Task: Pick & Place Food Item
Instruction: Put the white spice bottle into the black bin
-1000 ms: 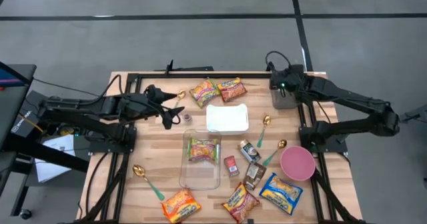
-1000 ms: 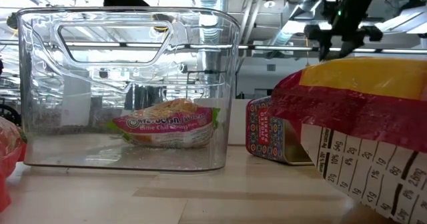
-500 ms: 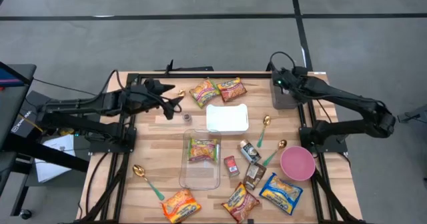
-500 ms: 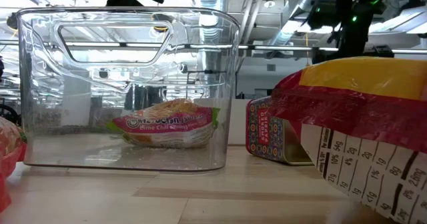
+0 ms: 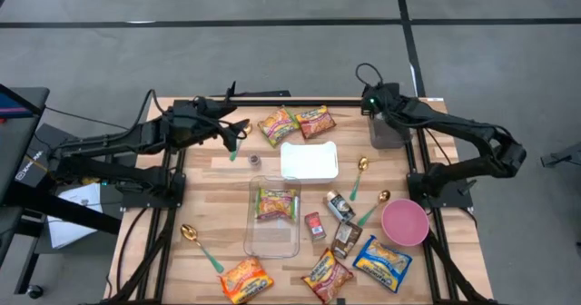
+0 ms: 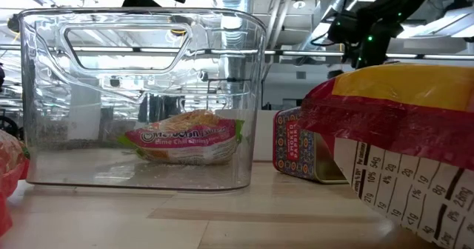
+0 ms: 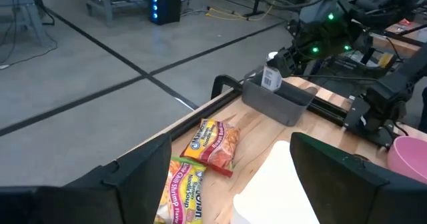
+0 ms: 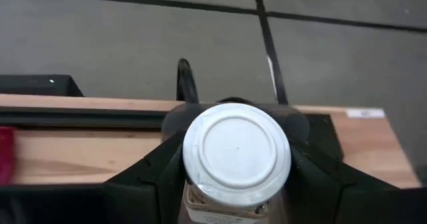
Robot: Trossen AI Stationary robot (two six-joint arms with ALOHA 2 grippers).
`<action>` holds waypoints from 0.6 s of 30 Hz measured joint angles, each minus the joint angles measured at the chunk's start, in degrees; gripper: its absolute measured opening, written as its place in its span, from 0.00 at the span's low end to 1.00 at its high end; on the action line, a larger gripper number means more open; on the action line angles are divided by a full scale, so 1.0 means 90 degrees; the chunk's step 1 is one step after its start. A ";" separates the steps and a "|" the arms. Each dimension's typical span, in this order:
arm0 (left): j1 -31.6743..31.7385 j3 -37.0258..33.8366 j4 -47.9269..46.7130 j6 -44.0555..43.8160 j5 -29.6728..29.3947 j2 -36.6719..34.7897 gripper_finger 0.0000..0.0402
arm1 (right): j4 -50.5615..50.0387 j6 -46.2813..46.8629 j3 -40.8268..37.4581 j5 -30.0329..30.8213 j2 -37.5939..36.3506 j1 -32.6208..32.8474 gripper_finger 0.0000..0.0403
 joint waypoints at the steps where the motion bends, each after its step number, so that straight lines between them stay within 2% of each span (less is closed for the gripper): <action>1: 0.0000 0.0000 0.0000 0.0000 0.0000 0.0000 0.75 | 0.0074 -0.0119 -0.0005 -0.0098 -0.0025 -0.0096 0.49; 7: -0.0002 0.0000 -0.0005 0.0000 0.0001 0.0000 0.75 | 0.1146 -0.0548 -0.0618 -0.0810 -0.0334 -0.0629 0.49; 13: -0.0002 0.0000 -0.0005 -0.0002 0.0001 0.0000 0.75 | 0.2126 -0.1097 -0.1337 -0.1098 -0.0861 -0.0858 0.49; 18: -0.0002 0.0002 -0.0015 -0.0019 0.0001 0.0000 0.75 | 0.2804 -0.1671 -0.1783 -0.1597 -0.1022 -0.1092 0.49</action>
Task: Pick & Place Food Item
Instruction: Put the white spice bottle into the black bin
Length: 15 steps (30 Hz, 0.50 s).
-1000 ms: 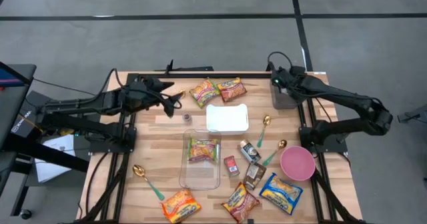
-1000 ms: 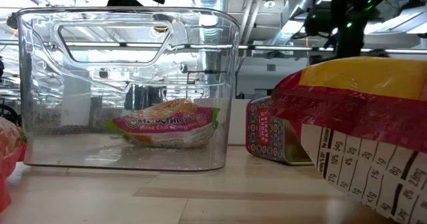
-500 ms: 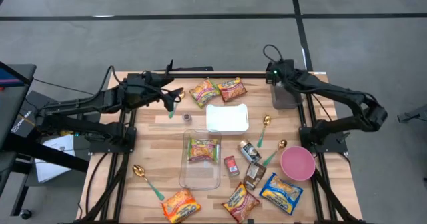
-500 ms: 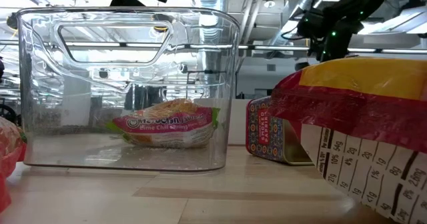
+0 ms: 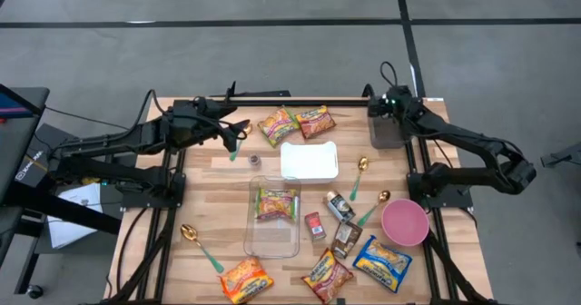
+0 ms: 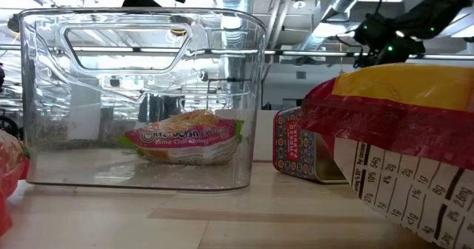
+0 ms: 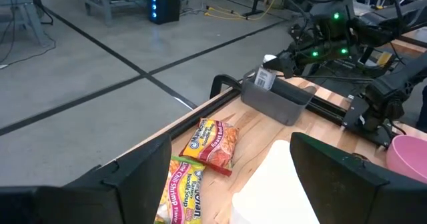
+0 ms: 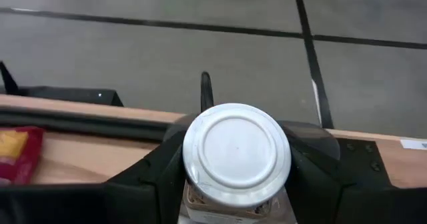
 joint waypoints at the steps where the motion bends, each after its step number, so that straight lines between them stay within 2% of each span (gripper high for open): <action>1: 0.0001 0.0000 0.0000 -0.0047 0.0001 0.0000 0.75 | 0.0114 -0.0059 -0.0030 -0.0061 0.0000 -0.0055 0.49; 15: 0.0005 0.0000 0.0000 -0.0287 0.0002 0.0002 0.75 | 0.0357 -0.0084 -0.0027 -0.0114 0.0490 -0.0094 0.49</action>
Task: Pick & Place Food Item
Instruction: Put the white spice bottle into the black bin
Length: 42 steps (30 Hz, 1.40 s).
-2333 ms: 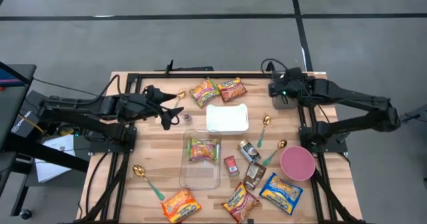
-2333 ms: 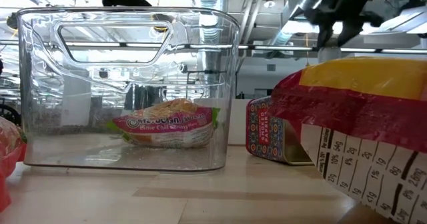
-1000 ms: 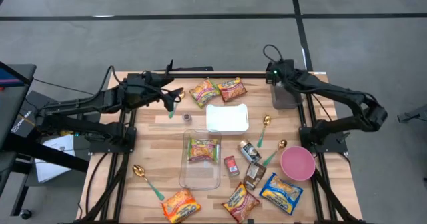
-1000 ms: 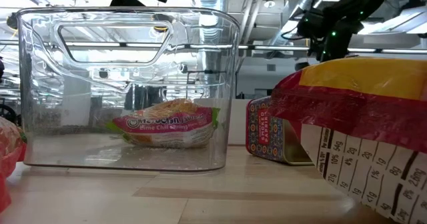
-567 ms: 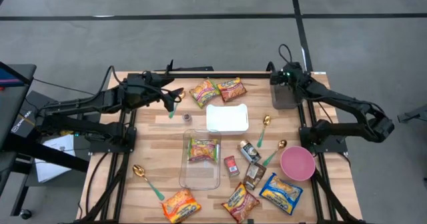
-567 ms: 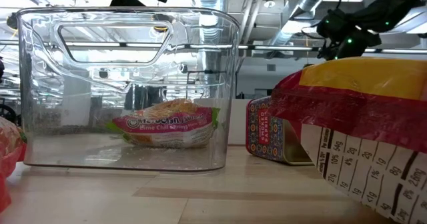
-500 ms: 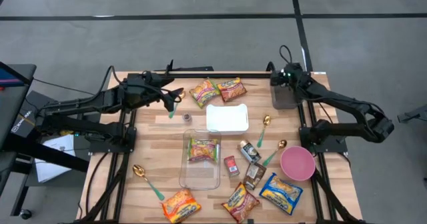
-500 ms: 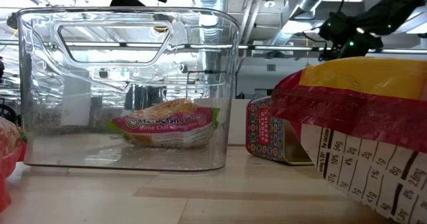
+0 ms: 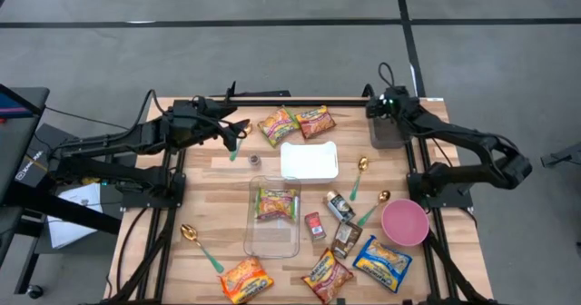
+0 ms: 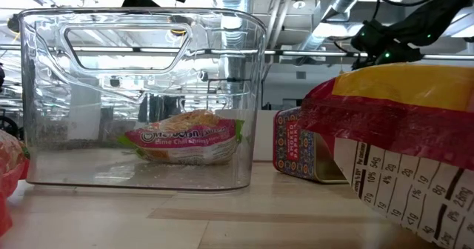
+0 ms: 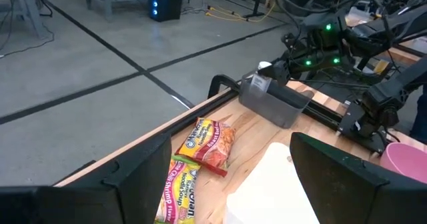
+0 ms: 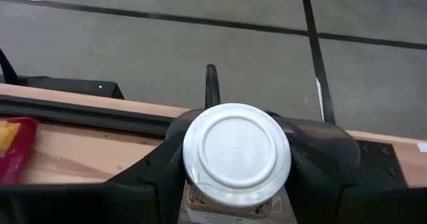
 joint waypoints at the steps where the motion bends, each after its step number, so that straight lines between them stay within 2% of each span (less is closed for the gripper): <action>1: 0.0000 0.0000 0.0000 -0.0011 0.0000 0.0000 0.75 | 0.0016 0.0037 0.0000 0.0001 0.0033 -0.0006 0.49; 20: 0.0002 0.0000 0.0012 -0.0131 -0.0001 0.0000 0.75 | 0.0361 -0.0158 -0.0112 0.0022 0.0112 -0.0086 0.49; 29: 0.0002 0.0000 0.0017 -0.0132 0.0000 0.0000 0.75 | 0.0544 -0.0083 -0.0107 0.0024 0.0513 -0.0009 0.49; 39: 0.0002 0.0000 0.0017 -0.0155 0.0087 0.0000 0.75 | 0.0485 -0.0083 -0.0107 0.0019 0.0525 -0.0077 0.49; 42: 0.0002 0.0000 0.0017 -0.0155 0.0087 0.0000 0.75 | 0.0505 -0.0059 -0.0107 0.0021 0.0525 -0.0079 0.54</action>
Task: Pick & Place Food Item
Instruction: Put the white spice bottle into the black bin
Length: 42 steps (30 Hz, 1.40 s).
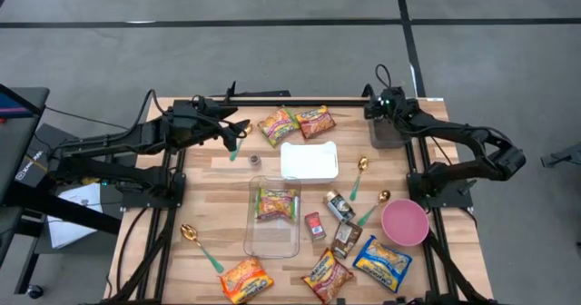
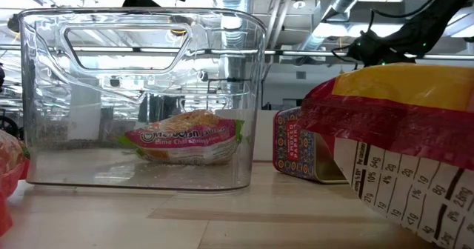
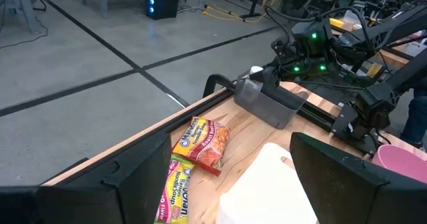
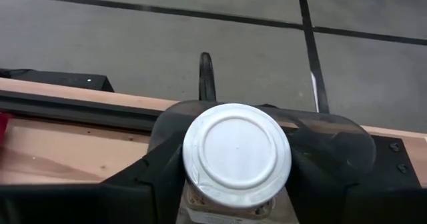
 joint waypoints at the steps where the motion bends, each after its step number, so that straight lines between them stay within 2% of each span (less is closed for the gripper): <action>1: 0.0000 0.0000 0.0000 0.0000 0.0000 0.0000 0.75 | 0.0025 0.0004 0.0000 0.0001 0.0000 0.0014 0.57; 3: 0.0000 0.0000 0.0000 0.0000 0.0000 0.0000 0.75 | 0.0066 0.0020 0.0002 0.0001 0.0000 0.0044 0.62; 6: 0.0000 0.0000 0.0000 0.0000 -0.0002 0.0000 0.75 | 0.0054 0.0022 0.0007 -0.0006 -0.0002 0.0051 0.64; 20: 0.0000 0.0000 0.0000 -0.0010 0.0053 0.0000 0.75 | -0.0057 0.0125 0.0005 -0.0019 -0.0150 0.0044 0.63; 30: 0.0000 0.0000 0.0000 -0.0020 0.0056 0.0000 0.75 | -0.0522 0.0638 0.0004 -0.0023 -0.0318 0.0123 0.63; 42: 0.0000 0.0000 0.0000 -0.0068 0.0056 0.0000 0.75 | -0.0514 0.1266 0.0002 -0.0067 -0.0318 0.0131 0.63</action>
